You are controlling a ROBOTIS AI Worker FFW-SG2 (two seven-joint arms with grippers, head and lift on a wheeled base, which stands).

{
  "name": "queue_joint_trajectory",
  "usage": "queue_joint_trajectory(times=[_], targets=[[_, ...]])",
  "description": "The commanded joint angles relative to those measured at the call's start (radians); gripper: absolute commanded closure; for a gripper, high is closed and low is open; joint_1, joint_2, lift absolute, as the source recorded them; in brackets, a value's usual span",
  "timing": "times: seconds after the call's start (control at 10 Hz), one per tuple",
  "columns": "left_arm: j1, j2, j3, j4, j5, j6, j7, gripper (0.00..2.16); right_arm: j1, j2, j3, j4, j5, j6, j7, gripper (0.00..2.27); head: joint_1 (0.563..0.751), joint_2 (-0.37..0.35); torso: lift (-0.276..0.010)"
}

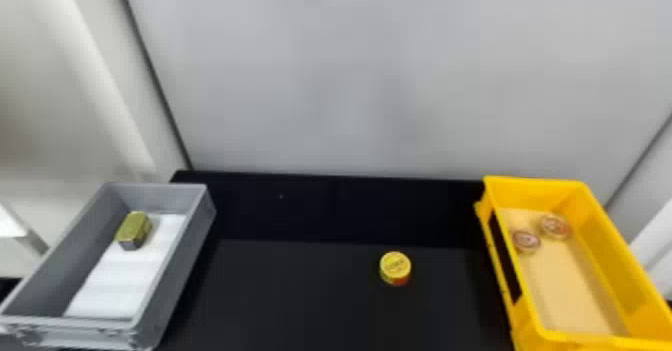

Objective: Pick up the round yellow can and place it in the yellow rectangular box

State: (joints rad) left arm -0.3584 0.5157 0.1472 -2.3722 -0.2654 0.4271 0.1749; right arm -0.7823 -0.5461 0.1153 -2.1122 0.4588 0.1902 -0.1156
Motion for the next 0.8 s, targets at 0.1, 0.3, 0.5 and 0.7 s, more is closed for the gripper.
queue_joint_trajectory(times=[0.1,0.3,0.5,0.7], targets=[[-0.002,0.0,-0.001,-0.001,0.0,0.0,0.0,0.13,0.0,0.0,0.0,-0.002,0.0,-0.001,-0.001,0.13,0.663,0.054,-0.01],[0.001,0.0,-0.001,0.001,-0.002,0.0,0.0,0.13,0.001,0.0,-0.002,0.0,0.0,-0.001,-0.001,0.13,0.663,0.054,-0.01],[0.001,0.0,-0.001,0.001,-0.002,0.0,0.0,0.13,0.005,0.0,-0.003,0.0,0.0,0.002,-0.001,0.13,0.663,0.054,-0.01],[0.001,0.0,-0.004,0.001,-0.002,0.0,0.0,0.13,0.014,0.002,-0.003,0.0,-0.021,0.031,-0.004,0.13,0.663,0.054,-0.01]])
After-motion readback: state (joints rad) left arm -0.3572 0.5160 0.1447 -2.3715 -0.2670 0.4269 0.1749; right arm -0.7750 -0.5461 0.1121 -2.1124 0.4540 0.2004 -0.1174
